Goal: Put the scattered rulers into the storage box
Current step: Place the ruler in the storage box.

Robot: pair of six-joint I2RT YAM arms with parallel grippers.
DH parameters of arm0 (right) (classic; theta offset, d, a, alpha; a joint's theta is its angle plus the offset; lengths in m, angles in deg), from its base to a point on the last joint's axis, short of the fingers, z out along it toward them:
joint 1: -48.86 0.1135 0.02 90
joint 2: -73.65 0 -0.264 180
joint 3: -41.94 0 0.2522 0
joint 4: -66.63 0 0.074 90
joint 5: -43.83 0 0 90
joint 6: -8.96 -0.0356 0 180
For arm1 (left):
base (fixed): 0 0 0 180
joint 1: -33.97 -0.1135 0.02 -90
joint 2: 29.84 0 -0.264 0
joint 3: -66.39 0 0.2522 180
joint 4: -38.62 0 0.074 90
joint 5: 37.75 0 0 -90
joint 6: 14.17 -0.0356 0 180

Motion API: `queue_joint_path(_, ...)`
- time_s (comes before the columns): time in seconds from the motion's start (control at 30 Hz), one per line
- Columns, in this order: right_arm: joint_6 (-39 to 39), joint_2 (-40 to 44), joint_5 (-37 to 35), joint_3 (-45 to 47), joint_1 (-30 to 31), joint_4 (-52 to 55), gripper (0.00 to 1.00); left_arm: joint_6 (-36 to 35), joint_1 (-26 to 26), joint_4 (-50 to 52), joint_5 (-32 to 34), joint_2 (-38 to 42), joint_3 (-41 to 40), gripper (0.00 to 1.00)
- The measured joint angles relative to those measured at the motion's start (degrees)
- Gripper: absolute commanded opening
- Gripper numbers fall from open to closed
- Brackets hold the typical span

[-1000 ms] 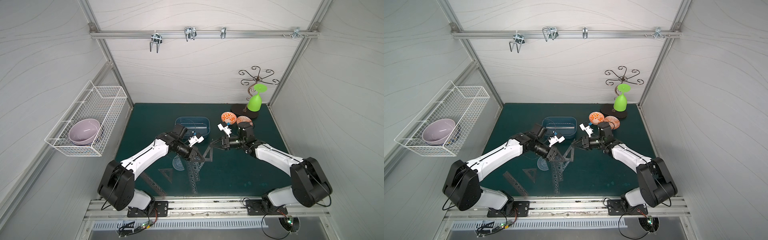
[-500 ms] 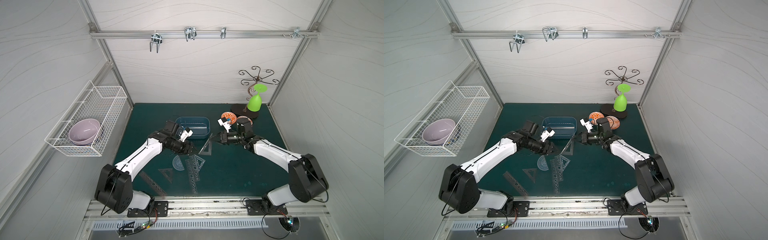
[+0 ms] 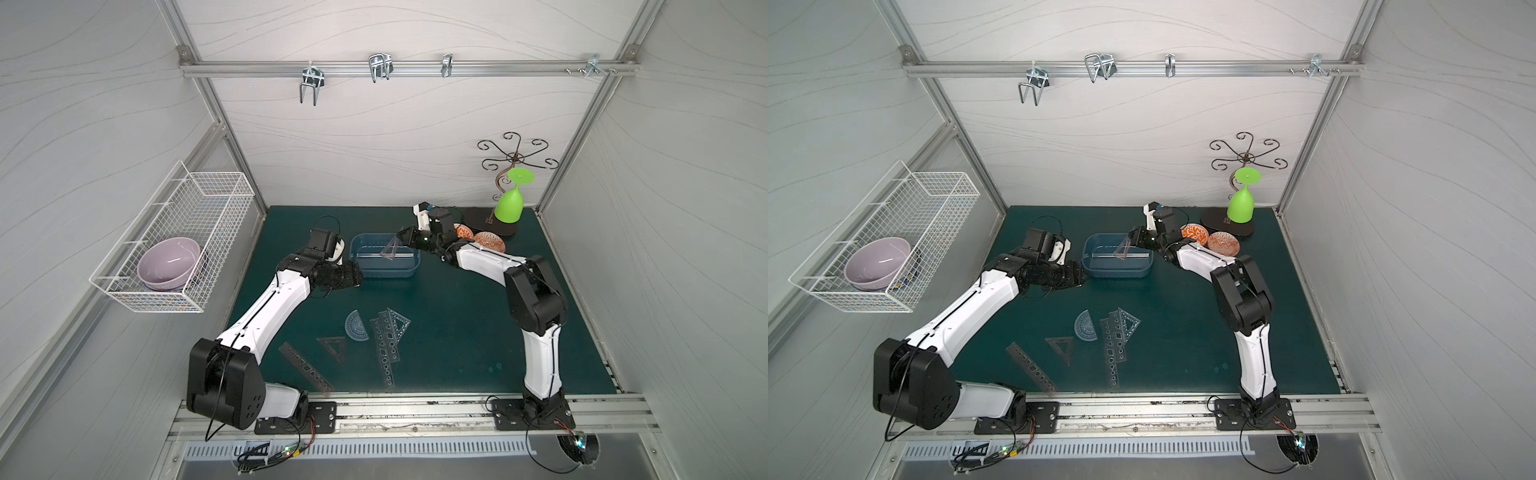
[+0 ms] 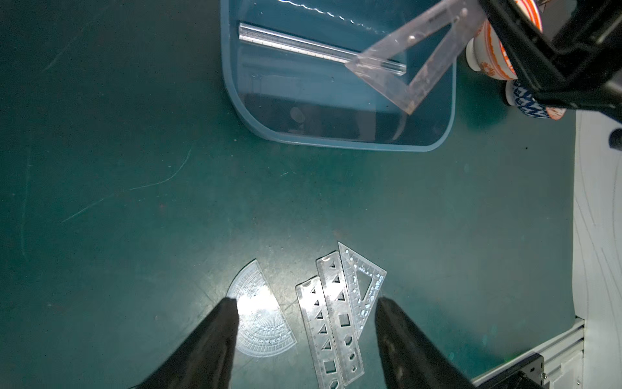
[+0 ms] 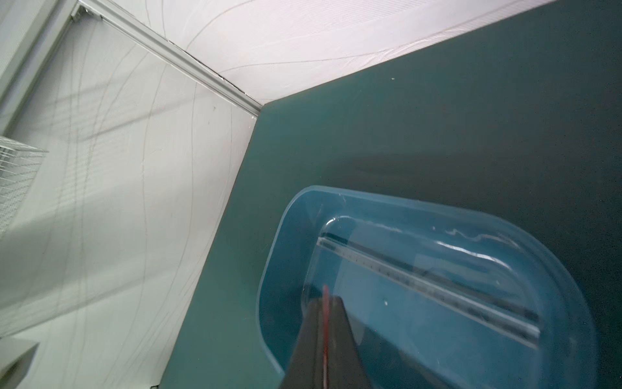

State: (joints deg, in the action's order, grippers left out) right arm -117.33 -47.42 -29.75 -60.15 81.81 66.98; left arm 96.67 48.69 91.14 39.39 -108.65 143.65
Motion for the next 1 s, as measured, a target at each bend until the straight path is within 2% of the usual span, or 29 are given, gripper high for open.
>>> queue_joint_path(0.2,0.37,-6.75,-2.14,-4.00,1.51,-3.08,0.00,-0.04,0.00,-0.02,0.44,-0.09,-0.63,0.70)
queue_joint_path(0.47,0.79,-10.58,-2.71,-4.83,3.48,-4.46,0.01,-0.04,0.00,-0.02,0.37,-0.74,-1.60,0.69)
queue_joint_path(0.53,0.79,-10.88,-2.69,-4.81,3.74,-4.68,0.07,-0.07,0.00,0.00,0.37,-0.76,-1.62,0.69)
queue_joint_path(0.63,1.31,-10.88,-2.51,-4.59,3.89,-5.05,0.23,-0.07,0.00,-0.02,0.33,-0.85,-1.62,0.69)
queue_joint_path(0.8,3.04,-9.05,-2.10,-3.08,2.40,-3.76,0.37,-0.04,0.00,-0.02,0.20,-0.87,-1.62,0.69)
queue_joint_path(1.0,6.19,1.97,-0.90,-0.68,-0.72,0.72,0.41,0.44,0.00,-0.09,-0.85,-0.85,-2.05,0.69)
